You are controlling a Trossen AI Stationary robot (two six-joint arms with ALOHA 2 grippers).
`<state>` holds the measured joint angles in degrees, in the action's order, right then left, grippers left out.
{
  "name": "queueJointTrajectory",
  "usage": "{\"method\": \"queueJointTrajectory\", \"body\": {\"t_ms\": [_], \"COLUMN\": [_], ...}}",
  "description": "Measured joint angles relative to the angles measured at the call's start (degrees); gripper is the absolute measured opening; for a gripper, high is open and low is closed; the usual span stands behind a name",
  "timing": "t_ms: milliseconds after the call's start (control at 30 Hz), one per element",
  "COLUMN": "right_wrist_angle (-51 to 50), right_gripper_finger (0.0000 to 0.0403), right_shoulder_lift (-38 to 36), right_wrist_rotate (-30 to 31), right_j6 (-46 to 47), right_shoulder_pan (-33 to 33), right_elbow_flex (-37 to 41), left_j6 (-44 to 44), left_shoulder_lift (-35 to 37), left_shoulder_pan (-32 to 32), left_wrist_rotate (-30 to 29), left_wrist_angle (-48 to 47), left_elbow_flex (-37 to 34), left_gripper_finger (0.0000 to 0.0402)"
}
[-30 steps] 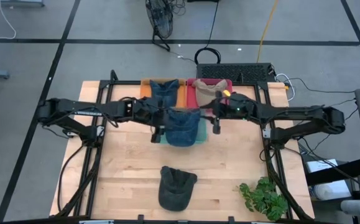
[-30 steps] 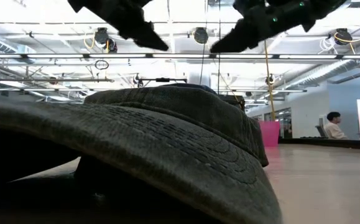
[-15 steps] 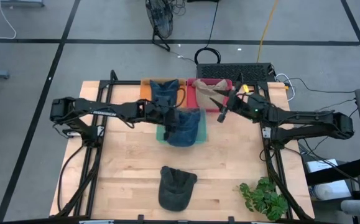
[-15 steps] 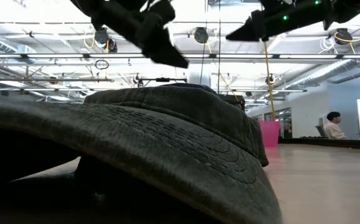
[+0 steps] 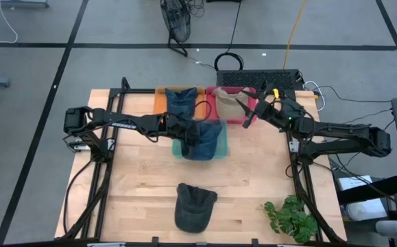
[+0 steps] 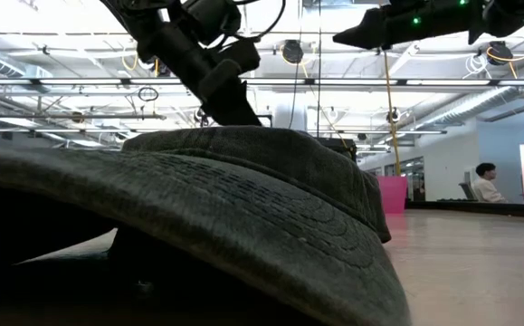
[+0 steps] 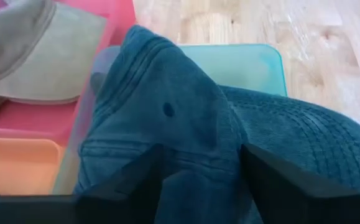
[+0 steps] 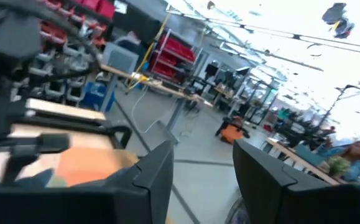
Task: Pick & Place hat
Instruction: Put the blue cap into the orange bin
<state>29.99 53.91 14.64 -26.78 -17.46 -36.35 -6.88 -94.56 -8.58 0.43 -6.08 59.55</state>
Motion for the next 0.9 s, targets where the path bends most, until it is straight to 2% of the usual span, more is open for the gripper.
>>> {"method": "queueJointTrajectory", "body": {"t_ms": [133,367,500,633,733,833,900], "right_wrist_angle": [1.16,1.81,1.93,1.78,1.15,1.62,2.05], "right_gripper_finger": [0.0142,0.0141,0.0141,0.0141,0.0141,0.0141,0.0141], "right_shoulder_lift": [0.33,0.33,0.34,0.33,0.44,0.46,0.45], "right_wrist_rotate": [0.08,0.08,0.08,0.06,0.06,0.06,0.05], "right_j6": [-0.96,-0.97,-0.95,-0.05,1.56,2.57,2.77], "right_shoulder_pan": [-1.11,-2.76,-3.2,-3.2,-3.2,-3.09,-3.09], "right_elbow_flex": [0.0,0.0,0.0,0.0,0.12,1.33,2.36], "left_j6": [1.02,-0.66,-3.63,-4.08,-6.45,-10.25,-11.84], "left_shoulder_lift": [0.0,0.16,1.4,4.93,8.24,11.87,13.92], "left_shoulder_pan": [0.02,0.03,0.03,0.42,1.64,2.96,2.93], "left_wrist_rotate": [0.13,1.08,-2.29,-6.15,-11.91,-18.7,-19.86], "left_wrist_angle": [-1.12,-1.31,-0.01,2.04,1.86,-0.63,-2.89], "left_elbow_flex": [0.0,0.0,-0.05,-0.05,-0.09,-0.09,-0.07], "left_gripper_finger": [0.0186,0.007,0.0014,0.0022,0.0027,0.0014,0.0009]}}
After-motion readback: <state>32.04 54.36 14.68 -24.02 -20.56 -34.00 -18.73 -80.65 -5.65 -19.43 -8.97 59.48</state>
